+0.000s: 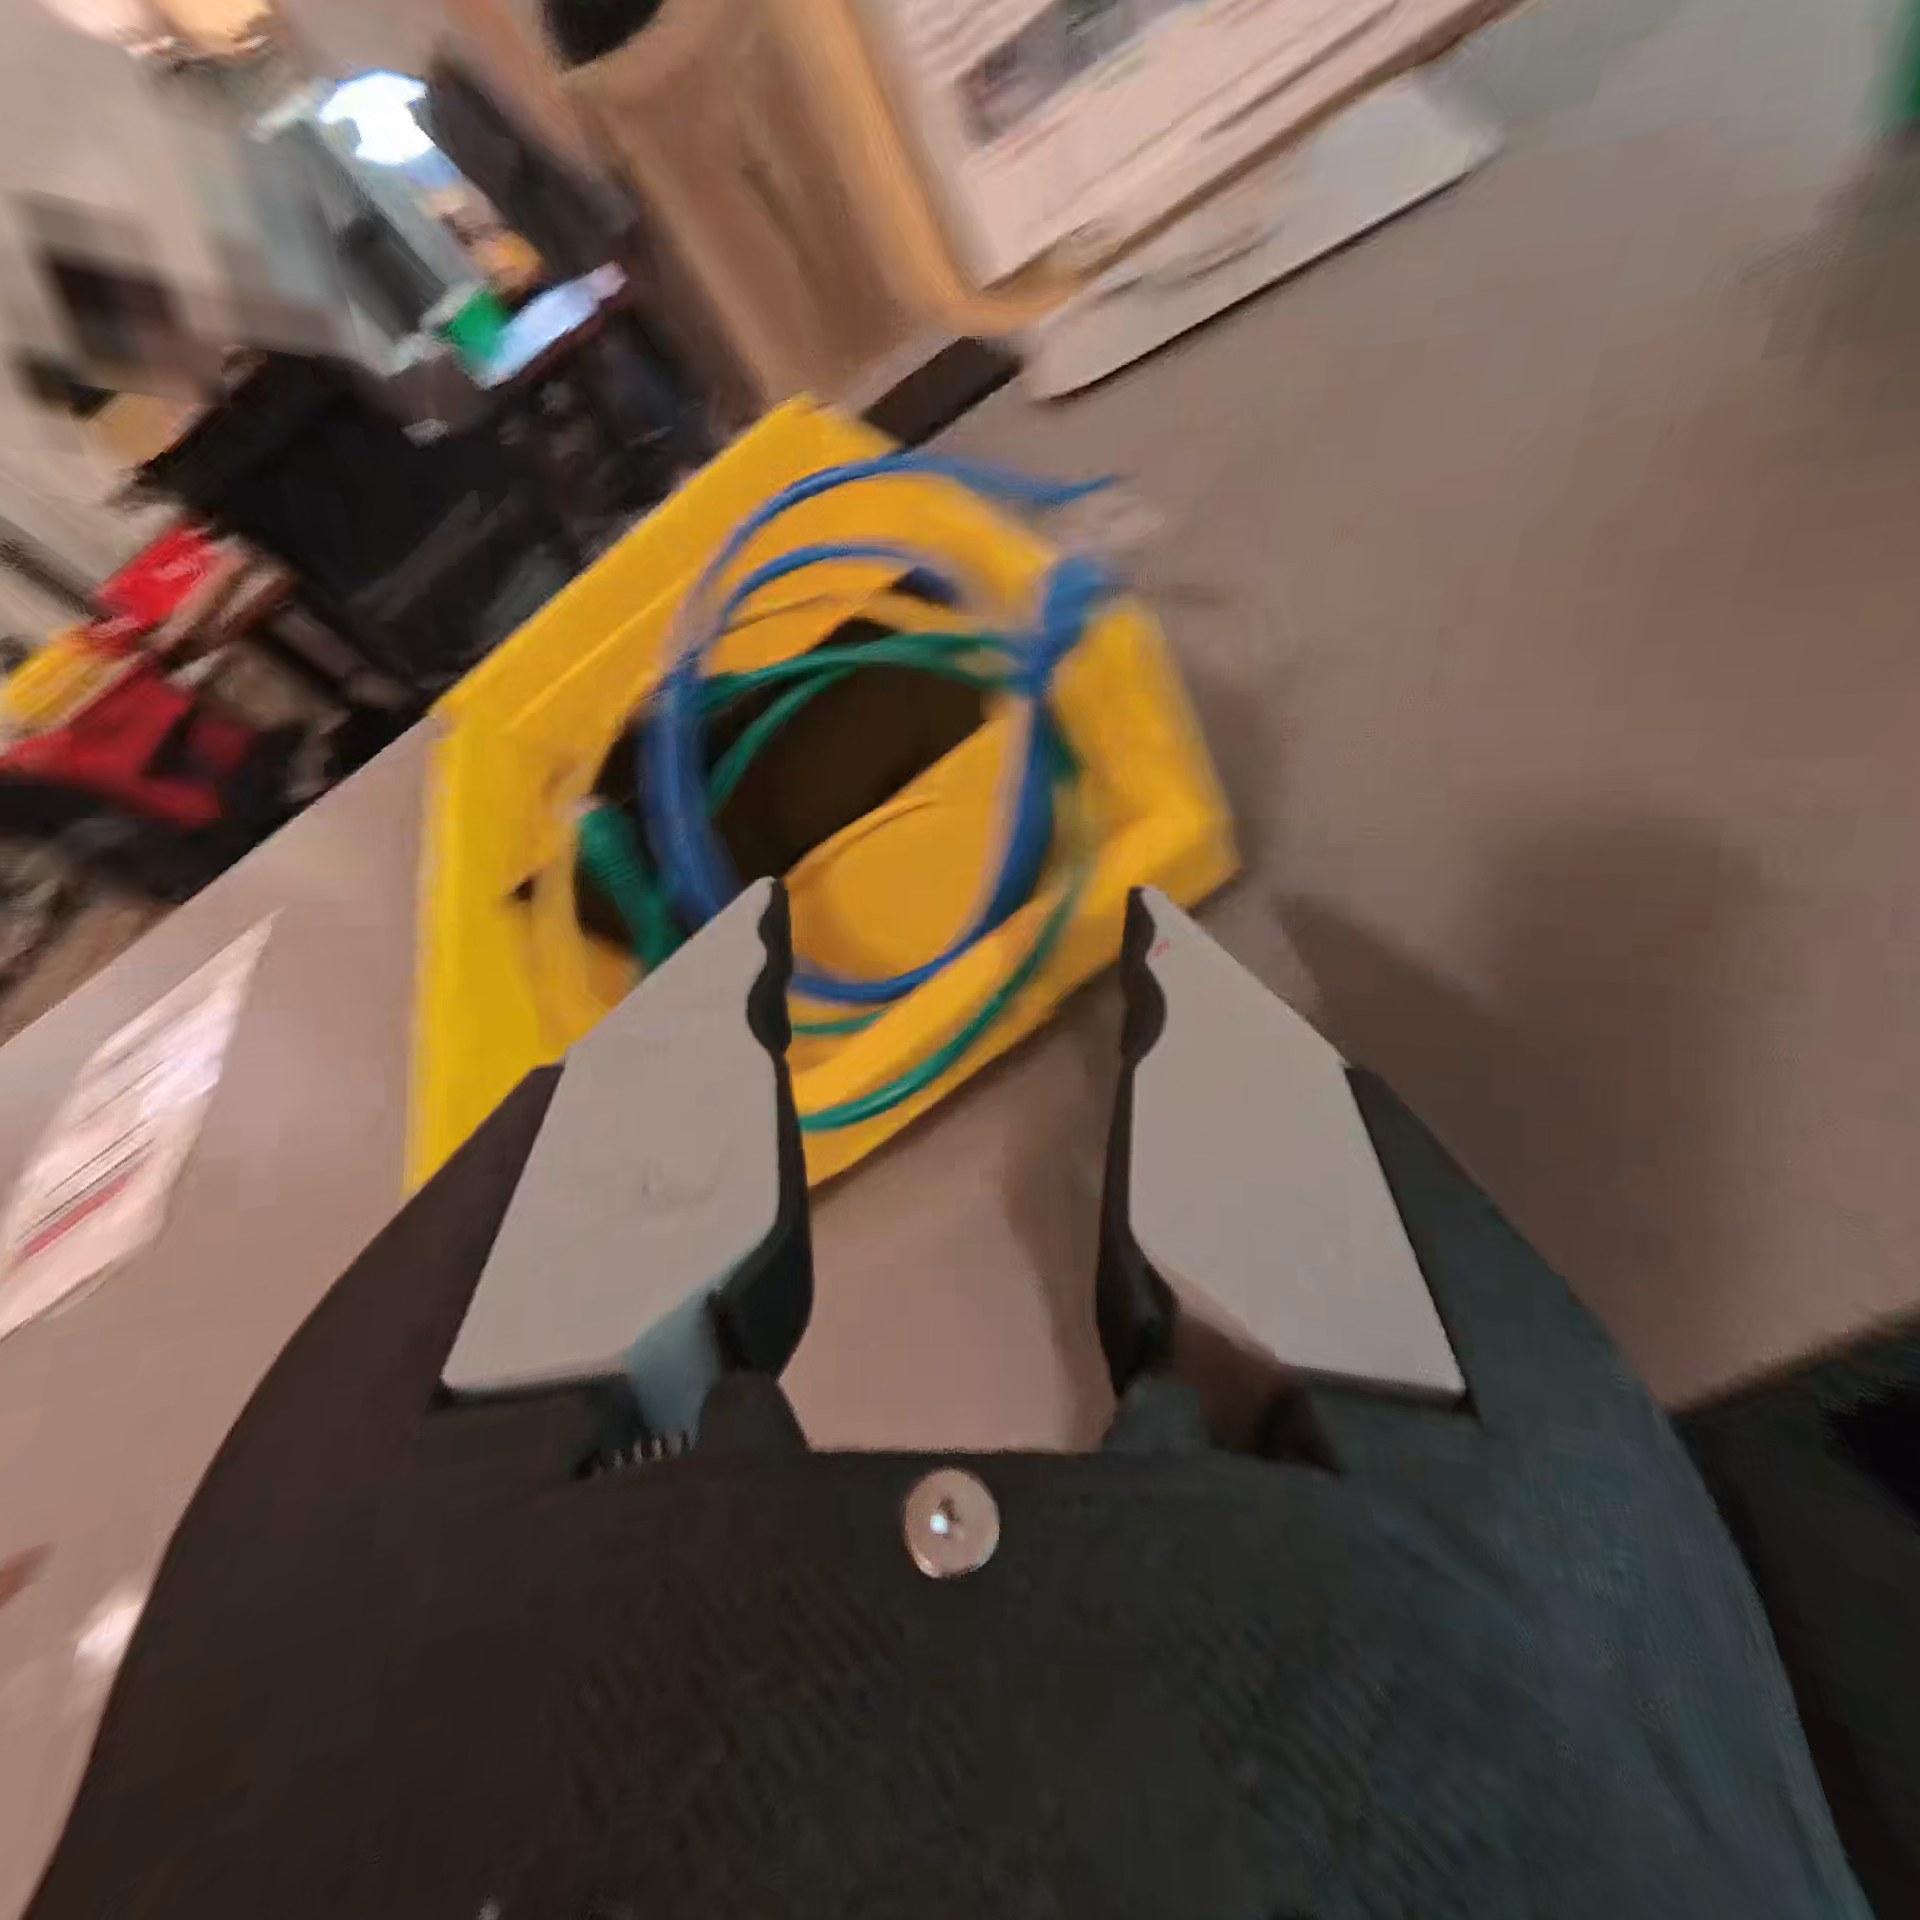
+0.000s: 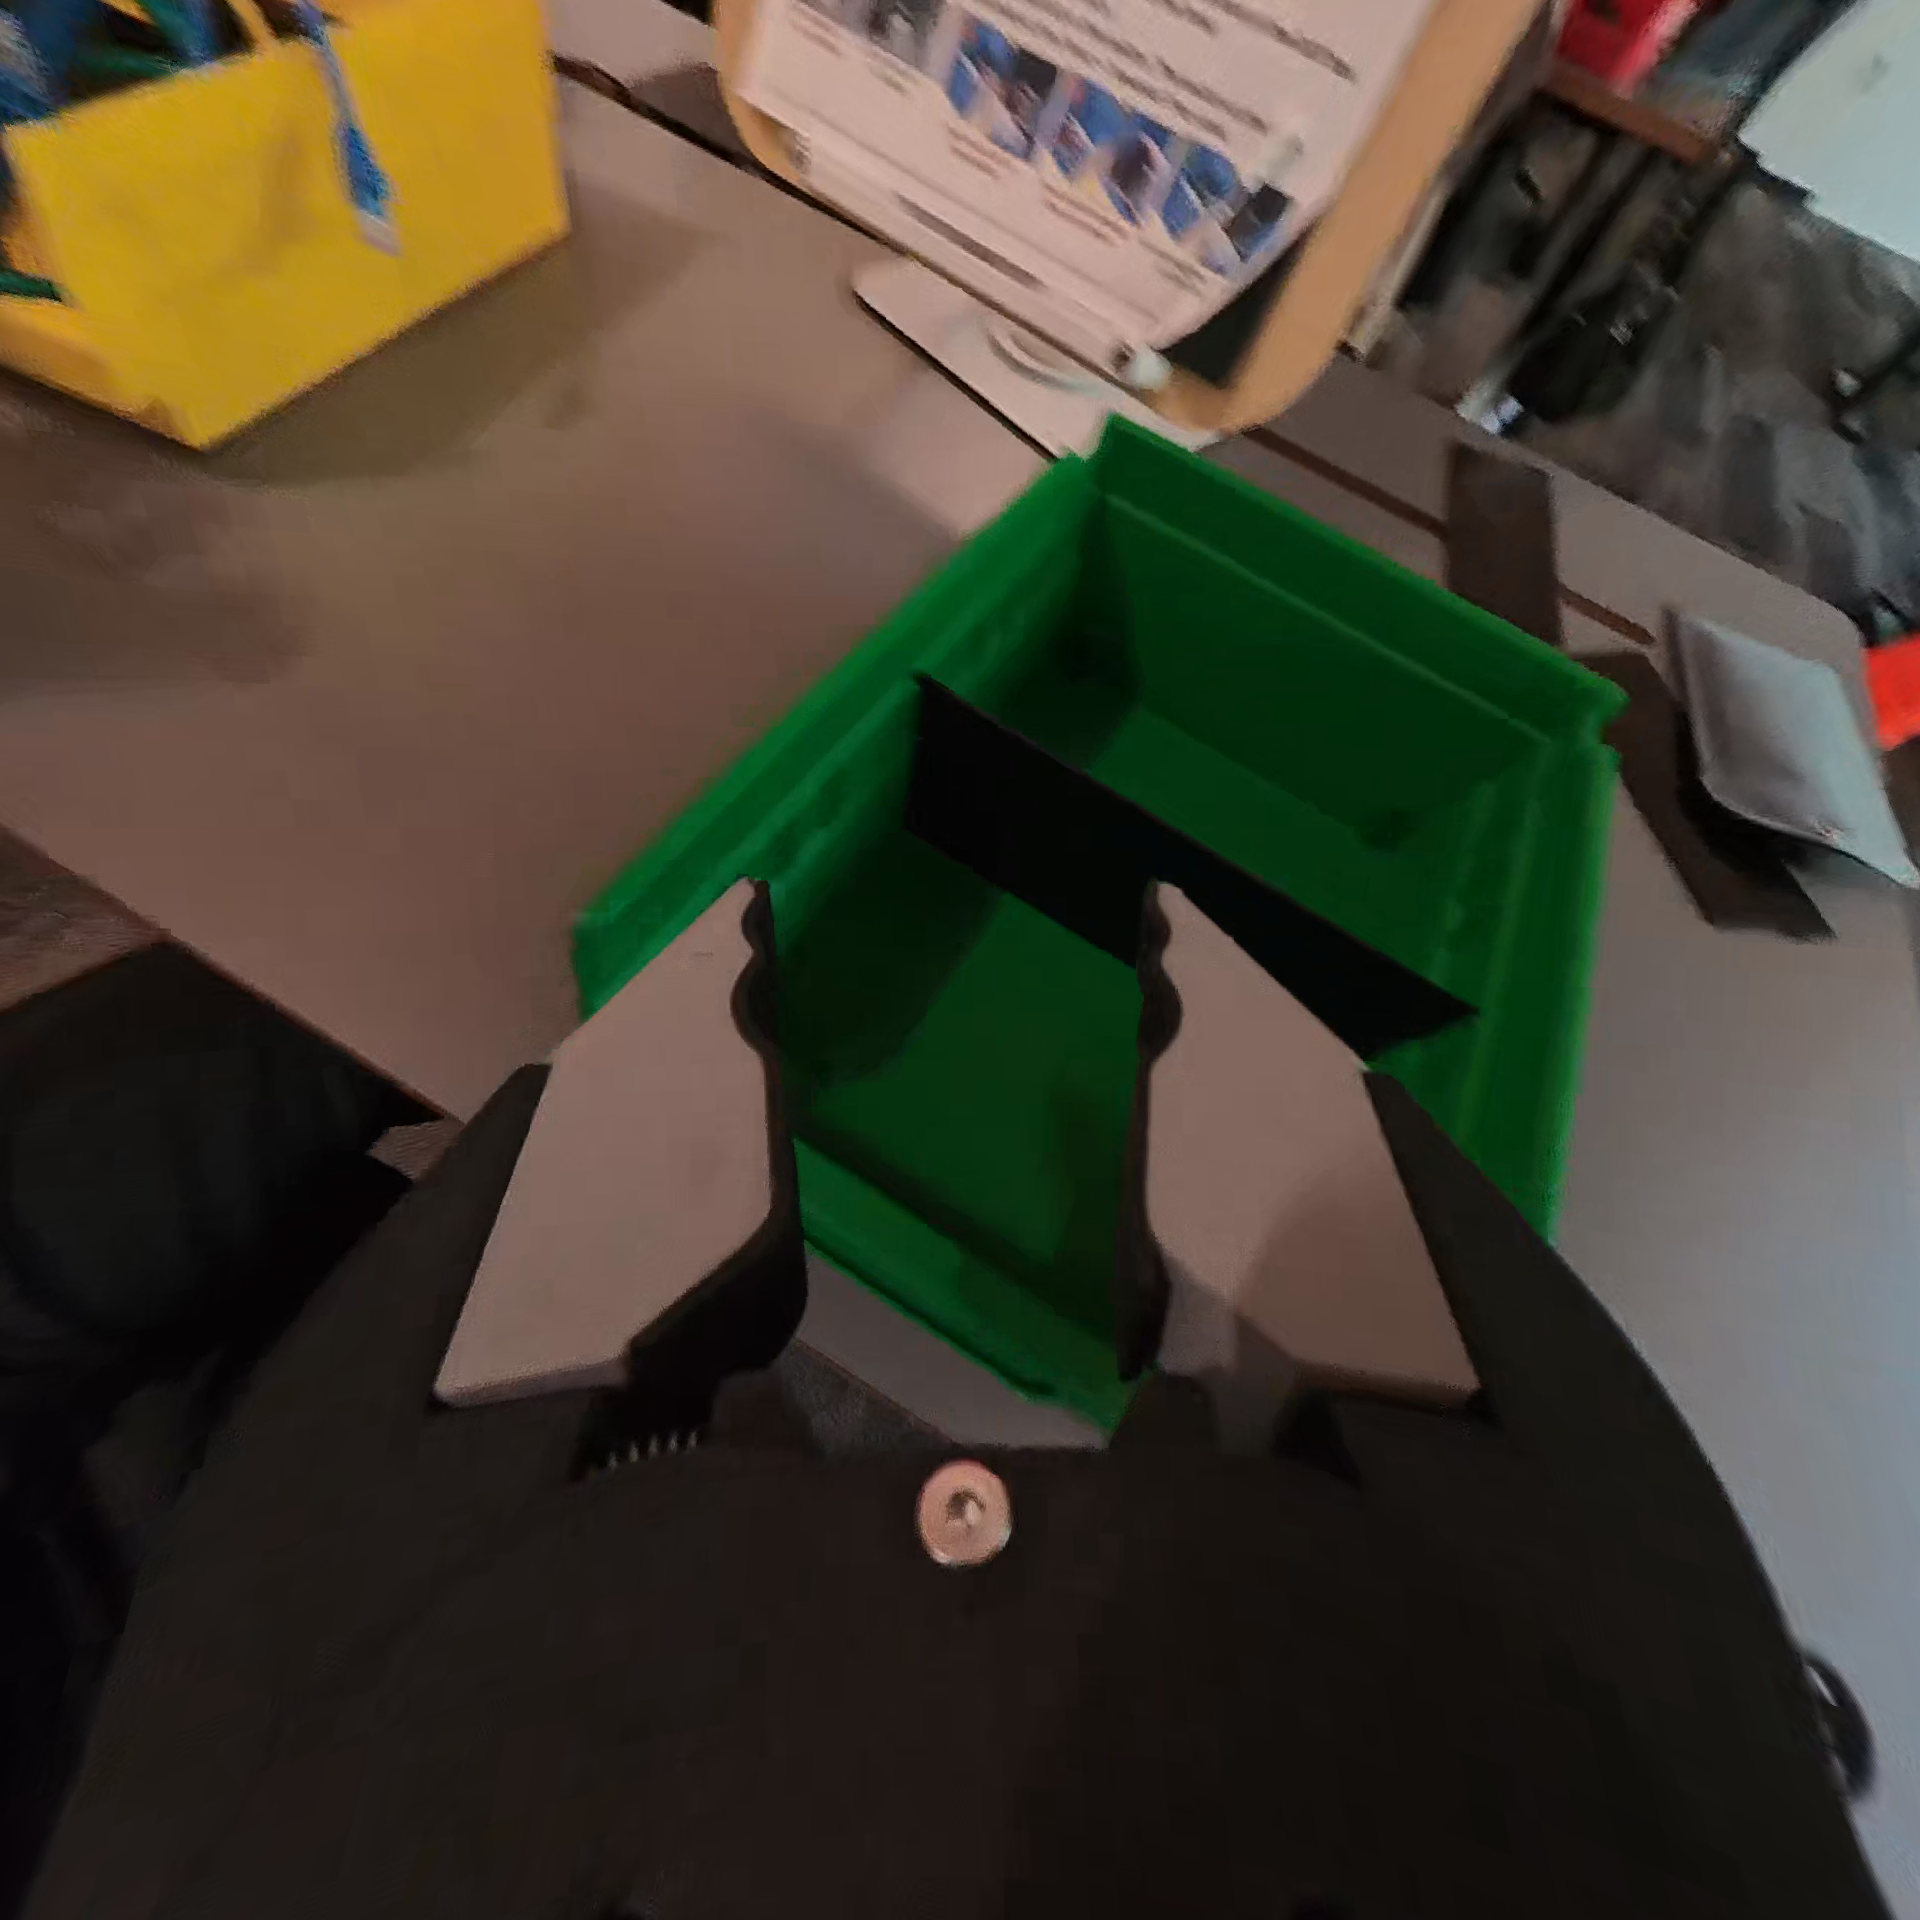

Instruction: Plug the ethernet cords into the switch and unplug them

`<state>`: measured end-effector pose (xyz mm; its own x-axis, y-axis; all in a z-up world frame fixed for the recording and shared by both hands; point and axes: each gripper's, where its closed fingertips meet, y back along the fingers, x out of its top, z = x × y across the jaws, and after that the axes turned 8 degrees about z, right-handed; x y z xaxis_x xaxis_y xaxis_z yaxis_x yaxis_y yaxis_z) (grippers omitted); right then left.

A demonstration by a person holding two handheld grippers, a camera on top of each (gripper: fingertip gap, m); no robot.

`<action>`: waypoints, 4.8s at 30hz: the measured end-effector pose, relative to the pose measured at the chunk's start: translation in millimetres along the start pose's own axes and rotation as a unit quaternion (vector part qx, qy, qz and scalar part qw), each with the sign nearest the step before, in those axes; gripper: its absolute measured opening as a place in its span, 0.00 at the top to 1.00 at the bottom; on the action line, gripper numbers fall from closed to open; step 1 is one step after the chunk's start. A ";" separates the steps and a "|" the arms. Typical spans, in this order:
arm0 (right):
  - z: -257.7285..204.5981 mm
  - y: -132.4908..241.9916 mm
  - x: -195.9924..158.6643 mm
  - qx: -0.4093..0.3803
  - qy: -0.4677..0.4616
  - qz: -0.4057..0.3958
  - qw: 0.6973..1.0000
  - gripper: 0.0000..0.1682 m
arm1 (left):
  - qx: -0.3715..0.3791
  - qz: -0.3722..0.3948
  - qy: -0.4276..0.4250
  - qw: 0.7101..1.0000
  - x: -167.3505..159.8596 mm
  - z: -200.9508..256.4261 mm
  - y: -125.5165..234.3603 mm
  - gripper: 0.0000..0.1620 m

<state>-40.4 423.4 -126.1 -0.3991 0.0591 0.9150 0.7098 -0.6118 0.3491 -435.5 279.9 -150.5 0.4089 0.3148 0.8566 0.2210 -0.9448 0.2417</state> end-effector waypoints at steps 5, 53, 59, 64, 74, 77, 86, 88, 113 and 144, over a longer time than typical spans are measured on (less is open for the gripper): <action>-53.0 -18.8 17.8 0.086 -0.008 0.028 0.996 0.58 | -0.094 0.032 0.014 0.995 24.5 82.1 -33.1 0.68; -50.0 -57.5 5.2 0.048 -0.010 -0.006 0.999 0.64 | -0.004 0.026 0.089 0.996 6.9 36.8 -31.4 0.81; -77.6 -44.7 40.7 0.113 -0.085 0.066 0.988 0.43 | -0.093 0.062 0.142 0.984 33.5 44.5 2.2 0.52; -105.7 -31.6 74.9 0.185 -0.109 0.135 0.967 0.42 | -0.071 0.097 0.175 0.977 25.7 21.2 15.1 0.54; -156.4 -41.5 123.8 0.190 -0.057 0.204 0.959 0.45 | -0.038 0.119 0.205 0.971 17.8 -7.3 54.0 0.51; -167.5 -43.8 125.4 0.217 -0.089 0.208 0.950 0.42 | -0.034 0.129 0.213 0.968 19.8 -12.4 63.6 0.51; -136.2 -16.2 120.5 0.171 -0.097 0.218 0.956 0.42 | -0.049 0.173 0.179 0.967 59.0 -9.9 75.2 0.57; -124.9 -8.2 116.4 0.158 -0.104 0.215 0.958 0.42 | -0.055 0.177 0.159 0.970 66.8 -1.9 70.3 0.59; -82.8 17.4 97.9 0.103 -0.122 0.205 0.966 0.39 | 0.006 0.283 0.289 0.914 86.4 -55.1 68.3 0.67; -80.8 -18.4 70.1 0.114 -0.106 0.122 0.980 0.43 | 0.022 0.126 0.323 0.938 -14.8 -111.7 69.2 0.51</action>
<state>-128.3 375.1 -84.7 -0.0895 0.1101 0.9899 0.8897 -0.4378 0.1291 -525.2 199.8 -95.6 -0.1652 -0.0515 0.9849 0.2313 -0.9728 -0.0121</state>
